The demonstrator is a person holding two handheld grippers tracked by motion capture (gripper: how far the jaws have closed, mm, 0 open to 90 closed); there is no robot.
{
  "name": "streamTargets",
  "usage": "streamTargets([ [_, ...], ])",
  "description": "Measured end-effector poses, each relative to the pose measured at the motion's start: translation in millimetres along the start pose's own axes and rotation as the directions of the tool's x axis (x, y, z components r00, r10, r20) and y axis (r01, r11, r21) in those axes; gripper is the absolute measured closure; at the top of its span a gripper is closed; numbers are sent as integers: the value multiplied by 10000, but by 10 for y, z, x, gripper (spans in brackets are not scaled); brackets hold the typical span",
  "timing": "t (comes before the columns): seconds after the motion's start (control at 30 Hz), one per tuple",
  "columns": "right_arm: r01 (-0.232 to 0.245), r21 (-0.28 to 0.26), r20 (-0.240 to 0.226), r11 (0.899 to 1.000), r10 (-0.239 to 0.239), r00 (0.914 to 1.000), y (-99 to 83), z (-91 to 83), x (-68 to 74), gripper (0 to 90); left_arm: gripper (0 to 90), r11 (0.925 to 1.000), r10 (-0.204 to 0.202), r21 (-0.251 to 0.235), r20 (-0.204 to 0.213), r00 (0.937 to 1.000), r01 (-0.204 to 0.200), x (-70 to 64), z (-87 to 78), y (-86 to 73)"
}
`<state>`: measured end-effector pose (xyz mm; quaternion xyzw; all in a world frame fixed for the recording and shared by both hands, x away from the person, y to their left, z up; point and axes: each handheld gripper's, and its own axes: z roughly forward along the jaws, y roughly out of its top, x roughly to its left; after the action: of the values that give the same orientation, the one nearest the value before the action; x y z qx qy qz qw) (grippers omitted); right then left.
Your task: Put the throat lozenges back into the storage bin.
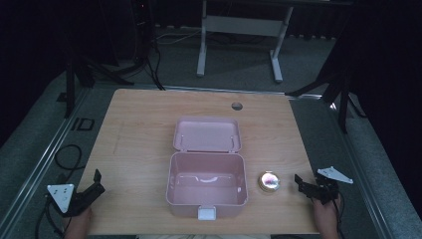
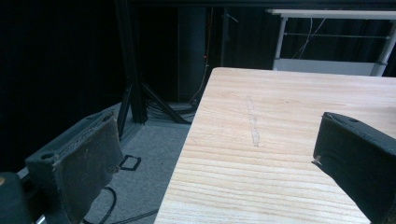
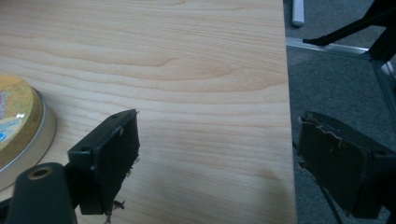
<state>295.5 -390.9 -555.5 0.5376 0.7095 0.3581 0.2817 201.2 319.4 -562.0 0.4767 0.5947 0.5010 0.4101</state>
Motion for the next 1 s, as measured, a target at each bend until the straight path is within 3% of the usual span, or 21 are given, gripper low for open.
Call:
streamTargets([
  [0.07,103,39,53,9999,-103,9999,-1,-2,13,127,12,10000,31,-1,-13,10000,-31,-3,-2,0],
  [0.2,-66,286,-646,9996,85,9979,6,17,-27,132,12,10000,84,24,-3,10000,-84,-7,-1,-1],
  [0.27,-44,339,-725,9994,69,9973,6,18,-28,132,12,10000,89,26,-11,10000,-89,-7,-1,0],
  [0.4,484,874,-1394,9950,-359,9896,30,52,-2,132,12,10000,64,41,-10,10000,-64,-4,2,0],
  [0.67,1218,1272,-1864,9844,-969,9777,83,13,-17,134,12,9999,101,54,-11,9999,-101,-9,5,0],
  [0.73,1495,1500,-2210,9773,-1143,9685,107,4,-17,134,12,9999,102,55,-23,9999,-102,-10,6,0],
  [0.8,1594,1559,-2160,9748,-1239,9685,114,1,-12,134,12,9999,119,74,-5,9999,-119,-10,7,1],
  [0.83,1738,1694,-2454,9701,-1293,9608,135,0,-23,128,12,9999,112,64,-11,9999,-112,-11,7,1],
  [0.93,1673,1244,-2093,9780,-1389,9679,156,-24,-40,126,12,9999,93,59,-15,10000,-93,-7,5,1],
  [1.0,1624,1046,-2095,9812,-1379,9680,167,-42,-40,127,12,9999,88,61,-17,10000,-88,-6,4,1],
])
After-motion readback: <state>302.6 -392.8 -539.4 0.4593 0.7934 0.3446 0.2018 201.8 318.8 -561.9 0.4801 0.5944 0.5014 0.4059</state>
